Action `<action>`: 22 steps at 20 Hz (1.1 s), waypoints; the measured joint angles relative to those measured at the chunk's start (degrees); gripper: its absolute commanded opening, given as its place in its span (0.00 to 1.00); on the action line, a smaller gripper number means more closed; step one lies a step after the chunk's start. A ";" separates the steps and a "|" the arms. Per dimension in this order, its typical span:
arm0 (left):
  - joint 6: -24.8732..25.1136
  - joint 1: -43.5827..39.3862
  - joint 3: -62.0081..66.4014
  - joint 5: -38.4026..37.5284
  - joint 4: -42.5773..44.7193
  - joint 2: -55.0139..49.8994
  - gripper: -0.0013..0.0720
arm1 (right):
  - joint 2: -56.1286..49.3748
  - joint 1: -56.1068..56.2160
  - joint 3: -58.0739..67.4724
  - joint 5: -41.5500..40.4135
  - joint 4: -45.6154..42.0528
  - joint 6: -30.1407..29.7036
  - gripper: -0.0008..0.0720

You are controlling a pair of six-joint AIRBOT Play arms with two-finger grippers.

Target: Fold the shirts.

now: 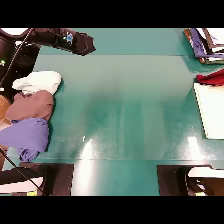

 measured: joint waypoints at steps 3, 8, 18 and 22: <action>0.00 0.00 0.00 -0.02 0.00 0.00 0.05 | 1.53 -0.81 1.36 3.50 -0.33 0.72 0.03; 0.09 0.00 0.00 -0.09 0.02 0.00 0.05 | 7.85 -4.55 -6.88 6.14 -0.61 1.57 0.03; 1.44 0.00 0.00 -0.46 0.07 0.00 0.05 | 23.43 -13.92 -37.03 9.57 -18.01 2.01 0.97; 1.79 0.00 0.00 -0.68 0.09 0.00 0.05 | 28.72 -13.70 -40.94 8.81 -16.37 2.71 0.97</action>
